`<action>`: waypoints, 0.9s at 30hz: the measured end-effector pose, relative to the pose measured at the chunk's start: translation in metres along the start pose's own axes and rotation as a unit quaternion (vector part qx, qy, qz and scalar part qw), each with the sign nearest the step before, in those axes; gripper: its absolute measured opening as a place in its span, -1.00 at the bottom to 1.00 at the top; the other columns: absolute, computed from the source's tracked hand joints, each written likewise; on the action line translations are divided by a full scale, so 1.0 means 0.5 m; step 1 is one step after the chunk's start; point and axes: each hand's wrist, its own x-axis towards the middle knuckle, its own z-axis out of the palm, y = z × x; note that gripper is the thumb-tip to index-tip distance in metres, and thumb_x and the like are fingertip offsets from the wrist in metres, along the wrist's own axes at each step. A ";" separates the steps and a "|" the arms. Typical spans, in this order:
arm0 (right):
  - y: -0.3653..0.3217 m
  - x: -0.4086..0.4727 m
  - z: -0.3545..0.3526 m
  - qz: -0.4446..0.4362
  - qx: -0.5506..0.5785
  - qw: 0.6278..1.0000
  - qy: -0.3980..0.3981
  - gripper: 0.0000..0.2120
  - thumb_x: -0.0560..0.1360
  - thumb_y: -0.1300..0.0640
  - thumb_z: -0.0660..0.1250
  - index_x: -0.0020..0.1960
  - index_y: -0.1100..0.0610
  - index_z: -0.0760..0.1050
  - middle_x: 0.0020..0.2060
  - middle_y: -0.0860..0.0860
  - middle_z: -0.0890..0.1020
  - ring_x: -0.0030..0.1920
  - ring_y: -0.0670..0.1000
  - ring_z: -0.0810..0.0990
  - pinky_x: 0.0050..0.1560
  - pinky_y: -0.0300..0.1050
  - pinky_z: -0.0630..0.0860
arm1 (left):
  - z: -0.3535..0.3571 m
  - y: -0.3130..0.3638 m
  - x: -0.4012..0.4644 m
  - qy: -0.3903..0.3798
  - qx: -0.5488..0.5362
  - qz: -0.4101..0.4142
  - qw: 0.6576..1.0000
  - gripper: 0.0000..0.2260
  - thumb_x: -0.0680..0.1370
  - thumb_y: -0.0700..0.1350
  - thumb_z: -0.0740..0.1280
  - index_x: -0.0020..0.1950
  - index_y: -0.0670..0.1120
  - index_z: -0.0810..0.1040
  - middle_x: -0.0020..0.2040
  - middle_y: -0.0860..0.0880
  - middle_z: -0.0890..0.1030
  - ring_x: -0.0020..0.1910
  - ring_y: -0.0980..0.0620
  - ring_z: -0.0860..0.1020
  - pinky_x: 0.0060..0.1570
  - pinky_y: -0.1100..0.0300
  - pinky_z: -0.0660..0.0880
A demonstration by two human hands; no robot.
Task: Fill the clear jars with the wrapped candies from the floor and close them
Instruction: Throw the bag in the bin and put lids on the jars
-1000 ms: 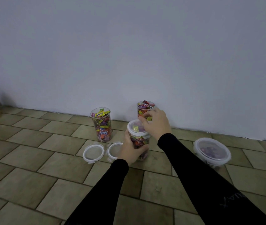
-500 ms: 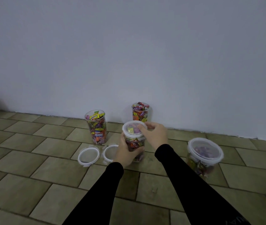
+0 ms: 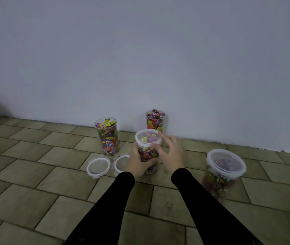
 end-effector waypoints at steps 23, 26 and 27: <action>-0.138 0.123 0.025 -0.070 -0.406 0.900 -0.141 -0.66 0.38 -0.14 0.10 -0.08 0.02 0.53 -0.16 -0.06 0.52 0.11 0.06 0.41 0.14 0.08 0.19 | -0.013 0.019 0.000 -0.057 0.018 -0.033 0.998 -0.29 0.33 -0.02 0.58 0.34 0.06 0.24 0.23 0.07 0.51 0.21 0.07 0.50 0.18 0.15 0.46; -0.165 0.118 0.027 -0.045 -0.457 0.876 -0.149 -0.60 0.37 -0.13 0.11 -0.01 0.08 0.56 -0.03 0.02 0.56 0.18 0.12 0.40 0.18 0.11 0.20 | -0.012 0.029 -0.010 -0.092 0.082 -0.062 0.990 -0.37 0.41 -0.09 0.54 0.35 -0.05 0.26 0.20 0.04 0.49 0.19 0.02 0.48 0.10 0.20 0.40; -0.175 0.114 0.034 -0.048 -0.466 0.870 -0.154 -0.59 0.39 -0.11 0.17 0.09 0.08 0.55 0.07 0.04 0.56 0.23 0.14 0.37 0.21 0.12 0.19 | -0.019 0.026 -0.016 -0.104 0.103 -0.068 0.987 -0.36 0.41 -0.08 0.53 0.38 -0.06 0.26 0.20 0.04 0.47 0.20 0.02 0.47 0.11 0.19 0.39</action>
